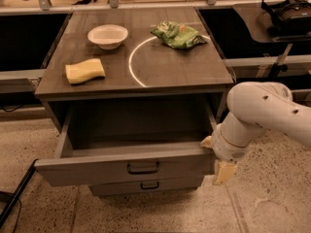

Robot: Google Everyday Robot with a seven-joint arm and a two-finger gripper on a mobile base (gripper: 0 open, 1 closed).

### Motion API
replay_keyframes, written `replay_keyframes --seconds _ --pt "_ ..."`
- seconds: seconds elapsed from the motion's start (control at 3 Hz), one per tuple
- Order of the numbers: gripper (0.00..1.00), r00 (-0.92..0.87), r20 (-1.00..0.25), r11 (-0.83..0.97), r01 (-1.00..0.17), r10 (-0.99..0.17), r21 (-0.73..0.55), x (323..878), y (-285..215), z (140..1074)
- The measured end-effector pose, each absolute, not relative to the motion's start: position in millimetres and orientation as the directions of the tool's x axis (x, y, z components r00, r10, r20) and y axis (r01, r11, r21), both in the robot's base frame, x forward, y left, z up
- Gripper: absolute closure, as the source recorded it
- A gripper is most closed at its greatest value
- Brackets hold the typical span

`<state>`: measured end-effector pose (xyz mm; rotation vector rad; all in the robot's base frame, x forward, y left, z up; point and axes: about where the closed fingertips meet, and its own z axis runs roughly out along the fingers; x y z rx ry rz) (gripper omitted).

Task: Open top drawer

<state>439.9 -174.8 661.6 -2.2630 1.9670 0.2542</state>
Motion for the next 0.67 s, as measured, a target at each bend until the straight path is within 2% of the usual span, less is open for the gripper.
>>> replay_keyframes --seconds 0.67 --pt "0.84 0.152 -0.201 -0.151 -0.988 -0.968 -0.018 432.3 -175.0 678.7"
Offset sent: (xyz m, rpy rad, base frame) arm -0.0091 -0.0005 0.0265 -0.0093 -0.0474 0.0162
